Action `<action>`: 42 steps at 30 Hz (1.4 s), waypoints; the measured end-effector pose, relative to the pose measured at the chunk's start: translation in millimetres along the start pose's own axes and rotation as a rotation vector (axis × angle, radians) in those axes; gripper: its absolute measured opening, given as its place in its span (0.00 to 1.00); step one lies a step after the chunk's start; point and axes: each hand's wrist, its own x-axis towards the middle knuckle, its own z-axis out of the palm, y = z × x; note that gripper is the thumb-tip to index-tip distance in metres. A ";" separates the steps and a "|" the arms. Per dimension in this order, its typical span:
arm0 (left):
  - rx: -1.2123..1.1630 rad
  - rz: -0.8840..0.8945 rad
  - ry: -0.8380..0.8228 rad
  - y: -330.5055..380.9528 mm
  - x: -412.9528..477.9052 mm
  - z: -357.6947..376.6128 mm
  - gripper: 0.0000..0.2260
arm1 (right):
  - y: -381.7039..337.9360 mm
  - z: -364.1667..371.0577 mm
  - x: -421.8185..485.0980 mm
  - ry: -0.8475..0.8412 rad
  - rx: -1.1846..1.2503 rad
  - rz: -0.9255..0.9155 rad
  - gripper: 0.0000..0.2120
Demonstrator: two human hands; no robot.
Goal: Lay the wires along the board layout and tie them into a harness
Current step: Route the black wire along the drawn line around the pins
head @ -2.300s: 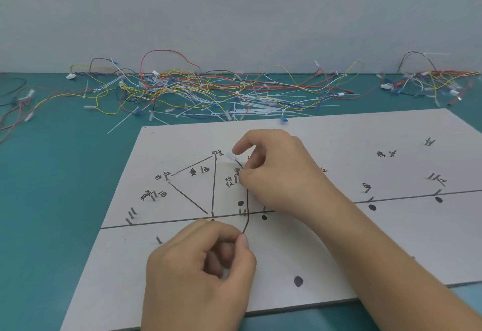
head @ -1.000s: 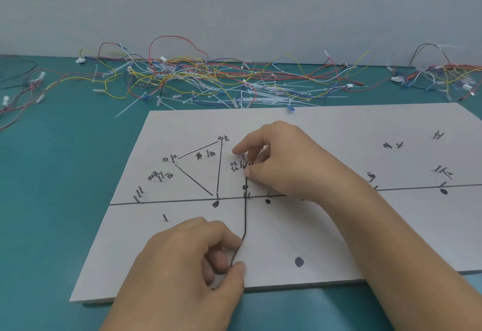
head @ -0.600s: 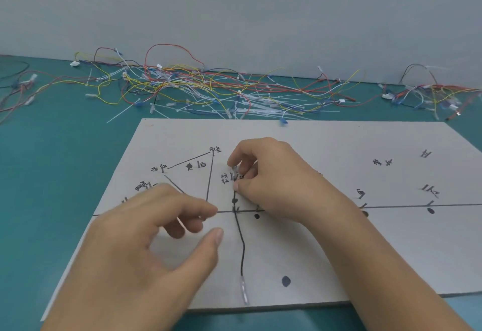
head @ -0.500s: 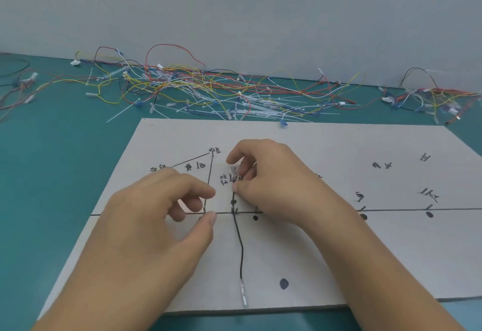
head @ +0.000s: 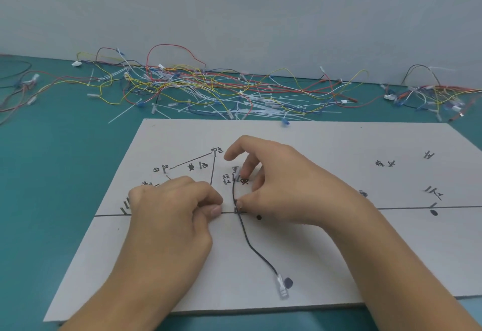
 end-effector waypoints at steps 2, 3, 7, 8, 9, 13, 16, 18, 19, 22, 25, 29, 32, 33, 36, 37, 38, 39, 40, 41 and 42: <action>-0.009 0.018 0.006 0.1 0.8 0.3 0.07 | -1.0 -6.6 -4.6 -0.049 -0.044 0.009 0.27; -0.012 0.020 0.008 -0.5 2.8 0.3 0.07 | -1.7 -9.1 -6.7 -0.069 -0.061 0.013 0.28; -0.052 -0.021 0.011 -8.0 18.2 -0.3 0.11 | -5.0 -12.4 -11.2 -0.104 -0.096 0.005 0.30; -0.064 -0.029 0.010 -10.2 21.1 -0.9 0.11 | -5.6 -12.5 -11.8 -0.109 -0.107 0.003 0.31; -0.065 -0.025 0.012 -11.2 22.3 -1.5 0.10 | -6.0 -12.3 -12.1 -0.115 -0.121 -0.003 0.31; -0.017 0.027 0.031 -11.2 19.0 -1.6 0.03 | -6.3 -9.9 -13.3 -0.120 -0.164 -0.031 0.33; 0.068 0.058 0.044 -9.8 16.4 -4.0 0.10 | -6.7 -8.1 -13.5 -0.117 -0.172 -0.046 0.33; 0.072 0.097 0.015 -3.9 11.4 -7.1 0.08 | -6.7 -6.6 -13.1 -0.112 -0.177 -0.056 0.33; 0.057 0.108 -0.007 0.5 7.1 -8.8 0.06 | -6.8 -5.7 -13.1 -0.109 -0.178 -0.063 0.32; 0.043 0.056 -0.072 11.2 -9.4 -12.4 0.05 | -8.0 -3.2 -12.6 -0.110 -0.197 -0.091 0.30; 0.058 -0.023 -0.136 17.6 -24.3 -14.2 0.14 | -7.0 -2.5 -11.7 -0.107 -0.218 -0.091 0.30; 0.071 -0.084 -0.233 20.9 -31.5 -13.4 0.20 | -6.2 0.0 -9.7 -0.101 -0.234 -0.089 0.24; 0.022 -0.101 -0.214 15.3 -32.2 -15.8 0.13 | -6.1 -0.3 -7.6 -0.104 -0.224 -0.075 0.16; 0.017 -0.105 -0.225 13.7 -31.5 -18.2 0.16 | -5.4 -1.1 -7.1 -0.093 -0.213 -0.067 0.15; 0.051 -0.073 -0.255 6.3 -31.3 -23.7 0.21 | -3.9 -1.2 -4.4 -0.058 -0.177 -0.041 0.16; 0.075 -0.060 -0.263 4.9 -30.3 -25.7 0.21 | -3.7 0.1 -3.2 -0.045 -0.171 -0.036 0.16; 0.098 -0.046 -0.258 3.1 -29.2 -27.4 0.21 | -3.6 1.9 -1.9 -0.030 -0.167 -0.035 0.15; 0.116 -0.032 -0.259 1.5 -27.1 -29.9 0.20 | -3.9 3.3 -0.8 -0.009 -0.165 -0.034 0.14; 0.129 -0.016 -0.254 -0.7 -24.9 -32.3 0.18 | -4.3 4.1 -0.1 0.014 -0.160 -0.031 0.13; 0.131 -0.009 -0.253 -3.1 -22.8 -34.9 0.16 | -4.7 4.1 0.6 0.028 -0.152 -0.028 0.14; 0.135 0.001 -0.247 -6.4 -21.3 -36.8 0.14 | -5.1 3.7 1.2 0.032 -0.145 -0.025 0.15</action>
